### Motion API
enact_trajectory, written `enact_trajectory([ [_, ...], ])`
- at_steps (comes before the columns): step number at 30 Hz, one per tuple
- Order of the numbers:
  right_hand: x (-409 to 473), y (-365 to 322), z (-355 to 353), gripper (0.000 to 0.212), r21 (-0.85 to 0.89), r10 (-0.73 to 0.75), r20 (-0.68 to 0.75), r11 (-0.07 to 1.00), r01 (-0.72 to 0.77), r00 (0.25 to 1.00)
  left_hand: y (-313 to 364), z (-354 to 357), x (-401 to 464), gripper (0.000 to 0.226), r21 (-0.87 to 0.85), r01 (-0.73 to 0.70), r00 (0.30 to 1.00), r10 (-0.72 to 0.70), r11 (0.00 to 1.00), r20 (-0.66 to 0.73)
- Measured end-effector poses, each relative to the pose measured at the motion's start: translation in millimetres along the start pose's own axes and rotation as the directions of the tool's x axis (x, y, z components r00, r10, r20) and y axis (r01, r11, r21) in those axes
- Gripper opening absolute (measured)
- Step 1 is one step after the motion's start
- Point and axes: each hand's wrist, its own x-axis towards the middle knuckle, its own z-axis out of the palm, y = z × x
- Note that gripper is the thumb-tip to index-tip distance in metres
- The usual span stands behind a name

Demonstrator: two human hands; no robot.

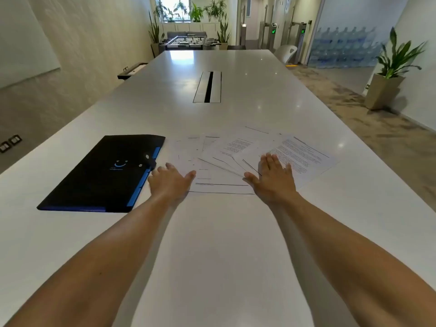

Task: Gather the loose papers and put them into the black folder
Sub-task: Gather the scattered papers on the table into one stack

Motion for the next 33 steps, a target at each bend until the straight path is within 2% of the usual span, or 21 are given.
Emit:
enact_trajectory([
  [3,0.5,-0.3,2.2,0.095,-0.016,0.038,0.104,0.999,-0.036,0.994,8.1,-5.3,3.5,0.104,-0.135,0.117,0.993,-0.110,0.984,0.052],
  [6,0.8,-0.9,6.1,0.090,-0.025,0.053,0.138,0.998,-0.050,0.989,20.9,-16.1,10.2,0.098,-0.309,0.238,0.970,-0.211,0.921,0.117],
  [10,3.2,-1.4,5.7,0.088,-0.037,0.053,0.152,0.998,-0.048,0.987,30.3,-23.6,18.0,0.085,-0.345,0.286,0.955,-0.235,0.894,0.181],
  [13,2.2,-0.8,7.6,0.087,-0.031,0.049,0.150,0.999,-0.045,0.987,36.1,-24.5,22.1,0.088,-0.350,0.311,0.945,-0.250,0.884,0.211],
  [17,1.2,-0.7,11.1,0.085,-0.010,0.048,0.145,0.999,-0.047,0.988,35.8,-28.5,30.7,0.092,-0.449,0.432,0.900,-0.337,0.782,0.278],
  [21,1.6,-0.8,11.7,0.085,0.002,0.054,0.155,0.998,-0.055,0.986,35.1,-31.9,38.2,0.083,-0.643,0.397,0.915,-0.224,0.655,0.337],
  [25,1.6,0.5,14.0,0.085,0.002,0.051,0.148,0.999,-0.052,0.988,37.4,-29.2,36.1,0.068,-0.726,0.465,0.880,-0.174,0.507,0.442],
  [29,2.7,0.6,16.4,0.086,0.005,0.054,0.140,0.998,-0.055,0.989,42.0,-29.7,34.2,0.058,-0.729,0.489,0.861,-0.128,0.479,0.493],
  [33,3.1,1.5,16.9,0.087,0.009,0.053,0.137,0.998,-0.055,0.989,50.5,-38.9,35.8,0.056,-0.707,0.467,0.869,-0.127,0.531,0.478],
])
